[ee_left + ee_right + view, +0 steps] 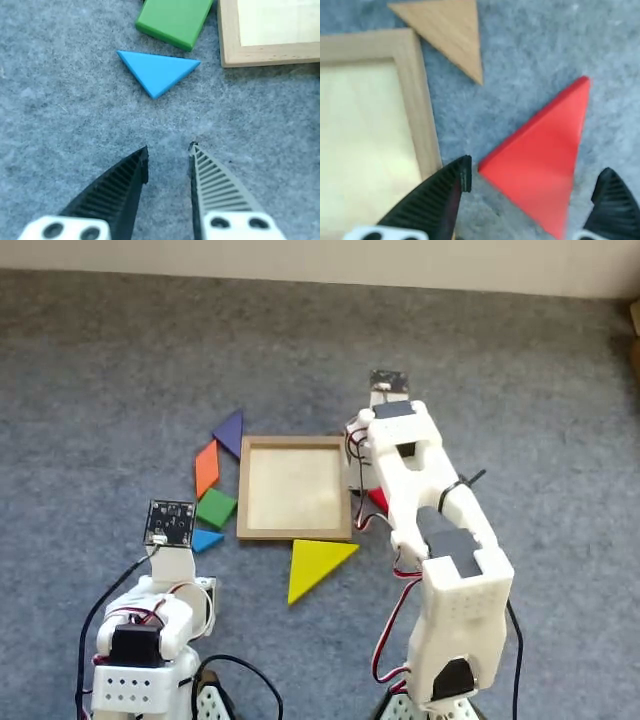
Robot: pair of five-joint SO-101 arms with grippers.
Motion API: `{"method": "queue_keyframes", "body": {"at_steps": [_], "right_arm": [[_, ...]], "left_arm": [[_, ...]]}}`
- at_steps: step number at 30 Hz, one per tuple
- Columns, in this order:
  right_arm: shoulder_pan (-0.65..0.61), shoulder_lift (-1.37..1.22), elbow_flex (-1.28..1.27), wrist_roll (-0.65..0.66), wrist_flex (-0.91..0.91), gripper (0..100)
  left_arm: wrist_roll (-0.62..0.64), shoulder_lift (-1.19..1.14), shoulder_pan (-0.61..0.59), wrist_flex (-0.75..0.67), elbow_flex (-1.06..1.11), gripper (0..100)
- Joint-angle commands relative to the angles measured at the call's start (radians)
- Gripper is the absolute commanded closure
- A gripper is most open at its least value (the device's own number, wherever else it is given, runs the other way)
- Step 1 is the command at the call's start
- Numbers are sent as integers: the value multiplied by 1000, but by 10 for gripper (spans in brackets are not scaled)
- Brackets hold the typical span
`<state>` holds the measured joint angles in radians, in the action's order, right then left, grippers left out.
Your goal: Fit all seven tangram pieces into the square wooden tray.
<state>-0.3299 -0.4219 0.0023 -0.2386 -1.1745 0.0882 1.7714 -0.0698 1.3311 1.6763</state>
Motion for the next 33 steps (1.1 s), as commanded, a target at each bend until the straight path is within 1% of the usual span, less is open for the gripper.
{"method": "queue_keyframes", "body": {"at_steps": [1, 14, 22, 33], "right_arm": [[-1, 22, 58, -35, 31, 632], [2, 22, 54, -37, 24, 634], [48, 22, 53, -37, -12, 635], [15, 22, 25, -29, -13, 635]], "left_arm": [[6, 44, -15, 6, 19, 858], [6, 44, -15, 6, 19, 858], [6, 44, -15, 6, 19, 858], [6, 44, -15, 6, 19, 858]]}}
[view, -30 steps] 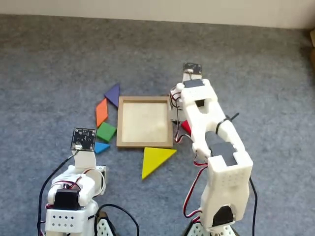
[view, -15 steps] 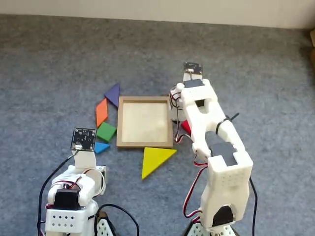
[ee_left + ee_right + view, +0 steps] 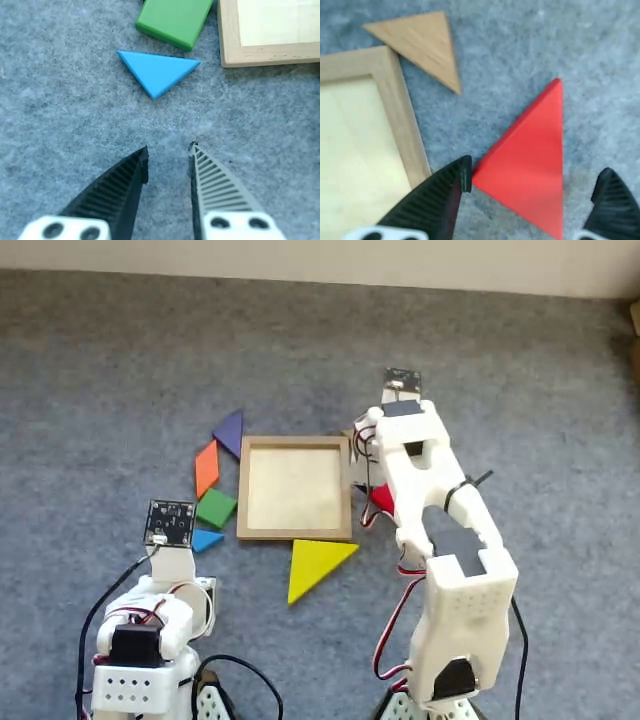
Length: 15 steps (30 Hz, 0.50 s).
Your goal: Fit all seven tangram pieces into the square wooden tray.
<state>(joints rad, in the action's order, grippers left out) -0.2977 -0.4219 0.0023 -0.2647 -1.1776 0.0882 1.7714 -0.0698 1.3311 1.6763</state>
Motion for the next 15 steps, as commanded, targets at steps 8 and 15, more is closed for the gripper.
{"method": "queue_keyframes", "body": {"at_steps": [8, 15], "right_arm": [[-45, 22, -7, 57, -10, 635], [-45, 22, -7, 57, -10, 635]], "left_arm": [[6, 44, -15, 6, 19, 858], [6, 44, -15, 6, 19, 858]]}}
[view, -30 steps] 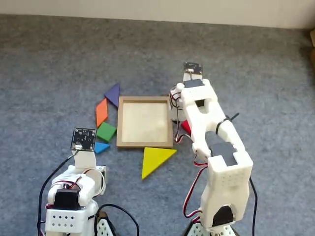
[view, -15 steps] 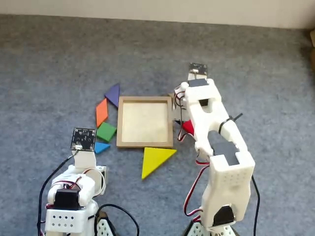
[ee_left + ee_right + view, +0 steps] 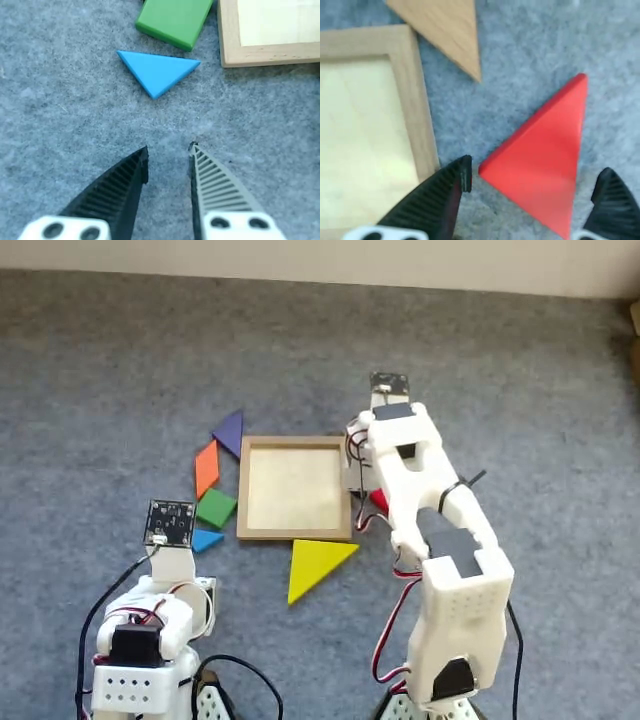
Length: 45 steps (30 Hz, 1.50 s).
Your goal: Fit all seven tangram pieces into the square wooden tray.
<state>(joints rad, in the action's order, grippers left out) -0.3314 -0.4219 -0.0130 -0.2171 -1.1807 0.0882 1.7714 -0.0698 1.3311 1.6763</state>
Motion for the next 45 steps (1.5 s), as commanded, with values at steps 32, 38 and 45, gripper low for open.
{"method": "queue_keyframes", "body": {"at_steps": [32, 38, 45], "right_arm": [[27, 24, 8, 77, -5, 789], [27, 31, 8, 84, -7, 792], [21, 64, 13, 84, -42, 793]], "left_arm": [[6, 44, -15, 6, 19, 858], [6, 44, -15, 6, 19, 858], [6, 44, -15, 6, 19, 858]]}}
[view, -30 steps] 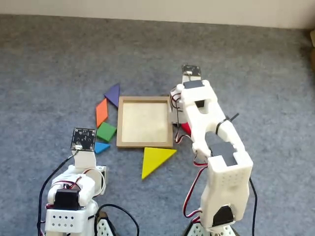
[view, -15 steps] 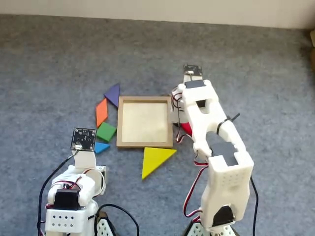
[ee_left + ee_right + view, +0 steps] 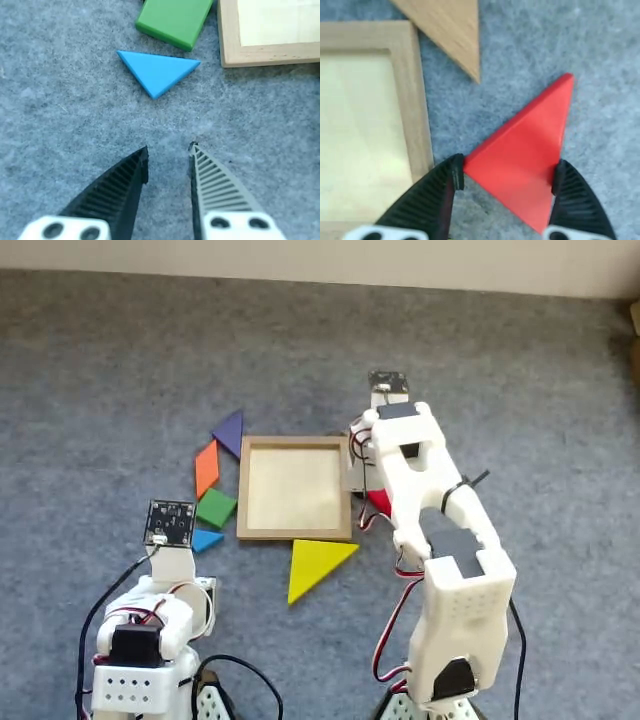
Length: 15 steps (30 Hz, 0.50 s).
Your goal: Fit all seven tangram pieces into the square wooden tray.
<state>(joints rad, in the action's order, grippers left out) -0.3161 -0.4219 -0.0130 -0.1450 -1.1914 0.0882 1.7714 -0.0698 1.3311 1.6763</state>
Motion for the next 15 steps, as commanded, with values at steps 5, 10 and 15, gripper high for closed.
{"method": "queue_keyframes", "body": {"at_steps": [5, 10, 15], "right_arm": [[7, 137, -27, 14, -30, 793], [5, 179, -59, 17, -30, 793], [-1, 248, -79, 61, -30, 793]], "left_arm": [[6, 44, -15, 6, 19, 858], [6, 44, -15, 6, 19, 858], [6, 44, -15, 6, 19, 858]]}}
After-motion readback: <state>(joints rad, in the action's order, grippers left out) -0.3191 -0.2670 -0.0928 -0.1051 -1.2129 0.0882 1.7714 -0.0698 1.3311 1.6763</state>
